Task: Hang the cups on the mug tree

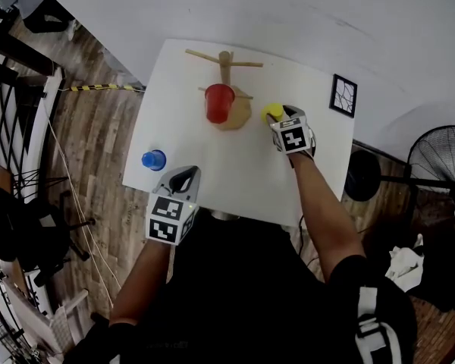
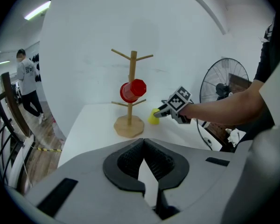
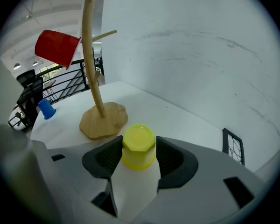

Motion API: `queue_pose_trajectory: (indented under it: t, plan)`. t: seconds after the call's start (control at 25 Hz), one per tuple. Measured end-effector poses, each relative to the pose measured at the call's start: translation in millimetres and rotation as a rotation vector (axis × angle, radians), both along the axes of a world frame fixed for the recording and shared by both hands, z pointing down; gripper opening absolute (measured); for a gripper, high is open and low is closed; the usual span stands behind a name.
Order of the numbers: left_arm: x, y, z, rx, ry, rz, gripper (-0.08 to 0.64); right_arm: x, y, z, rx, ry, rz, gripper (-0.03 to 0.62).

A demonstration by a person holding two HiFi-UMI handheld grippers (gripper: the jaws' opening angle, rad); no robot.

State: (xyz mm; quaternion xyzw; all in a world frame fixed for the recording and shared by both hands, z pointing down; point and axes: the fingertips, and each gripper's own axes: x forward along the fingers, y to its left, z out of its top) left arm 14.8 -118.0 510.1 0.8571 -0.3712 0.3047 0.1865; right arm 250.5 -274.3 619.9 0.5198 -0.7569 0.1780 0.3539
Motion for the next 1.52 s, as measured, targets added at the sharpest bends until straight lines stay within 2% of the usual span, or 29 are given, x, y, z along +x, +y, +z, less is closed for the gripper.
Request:
queue_pose_trajectory:
  t: [0.04,0.32,0.84,1.04,1.24,1.52]
  plan:
    - [-0.4,-0.6,-0.1,0.001,0.001,0.001,0.014,0.6,0.3,-0.5,-0.001,0.004,0.002,0.214]
    - [2.8,-5.7,-4.1,0.011,0.014,0.042,0.014,3.8,12.6,-13.6,-0.001,0.014,0.006,0.212]
    - [11.6,-23.0,-22.1,0.07,0.039,0.155,0.014,-0.4,42.9,-73.3,0.11,-0.03,0.045,0.21]
    - [10.3,-23.2,-21.0,0.067,0.036,0.183,0.014,-9.3,59.2,-101.6,0.17,-0.068,0.054,0.21]
    - [6.2,-31.1,-31.9,0.104,0.042,0.179,0.014,-18.1,77.1,-137.0,0.242,-0.116,0.065,0.21]
    - [-4.3,-39.6,-49.0,0.136,0.073,0.156,0.014,-42.4,86.2,-197.1,0.37,-0.174,0.01,0.21]
